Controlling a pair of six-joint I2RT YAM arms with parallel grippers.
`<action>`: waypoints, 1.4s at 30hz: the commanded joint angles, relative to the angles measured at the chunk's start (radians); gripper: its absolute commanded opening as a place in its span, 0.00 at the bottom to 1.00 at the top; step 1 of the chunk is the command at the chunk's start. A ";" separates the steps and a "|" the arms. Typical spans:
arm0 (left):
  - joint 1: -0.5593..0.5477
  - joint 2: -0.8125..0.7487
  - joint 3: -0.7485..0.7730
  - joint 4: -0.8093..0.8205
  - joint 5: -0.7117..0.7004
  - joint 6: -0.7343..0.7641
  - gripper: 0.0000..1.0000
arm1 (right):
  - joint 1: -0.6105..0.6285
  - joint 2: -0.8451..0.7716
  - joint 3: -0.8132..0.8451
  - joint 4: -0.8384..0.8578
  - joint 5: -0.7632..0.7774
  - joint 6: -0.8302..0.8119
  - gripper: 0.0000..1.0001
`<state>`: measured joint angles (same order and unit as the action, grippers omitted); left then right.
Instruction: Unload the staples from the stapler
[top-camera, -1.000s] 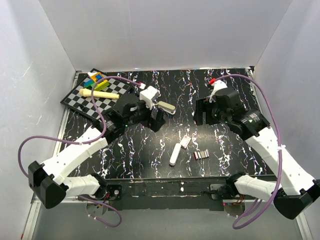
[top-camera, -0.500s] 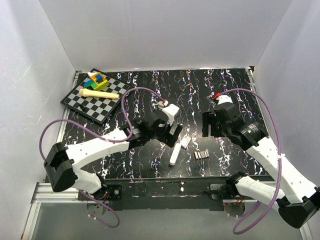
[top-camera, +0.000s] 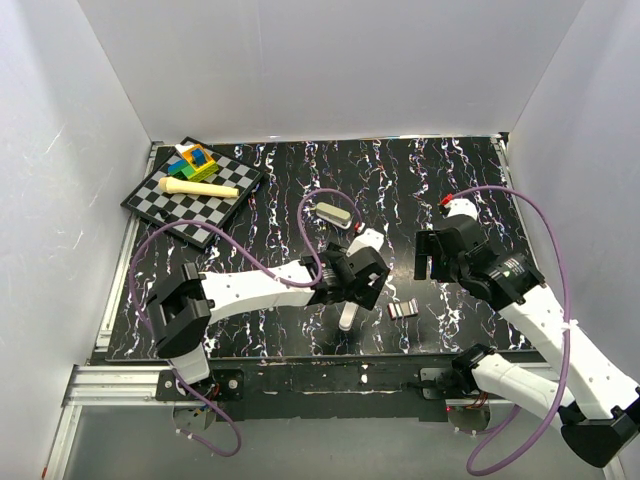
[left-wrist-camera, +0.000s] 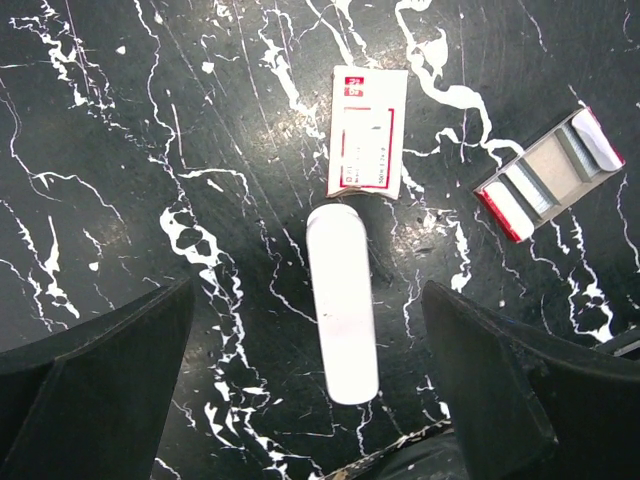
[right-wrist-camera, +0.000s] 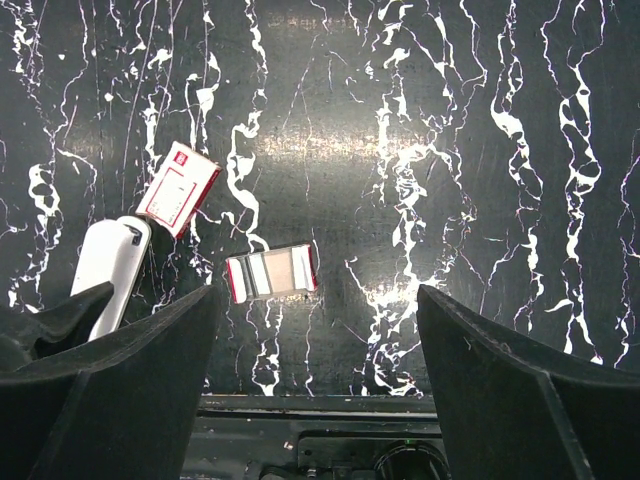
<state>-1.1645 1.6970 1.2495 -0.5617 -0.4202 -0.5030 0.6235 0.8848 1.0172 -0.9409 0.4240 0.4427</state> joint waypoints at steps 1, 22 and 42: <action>-0.020 0.009 0.064 -0.043 -0.080 -0.094 0.98 | 0.001 -0.021 -0.006 -0.007 0.021 0.016 0.87; -0.023 0.108 0.038 0.028 0.023 -0.048 0.91 | -0.002 -0.087 -0.002 -0.039 -0.001 0.028 0.86; -0.011 0.148 0.010 0.077 0.060 -0.017 0.63 | -0.001 -0.073 0.004 -0.030 -0.036 0.031 0.84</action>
<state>-1.1812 1.8427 1.2812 -0.5125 -0.3744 -0.5304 0.6231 0.8116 1.0161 -0.9787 0.3893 0.4660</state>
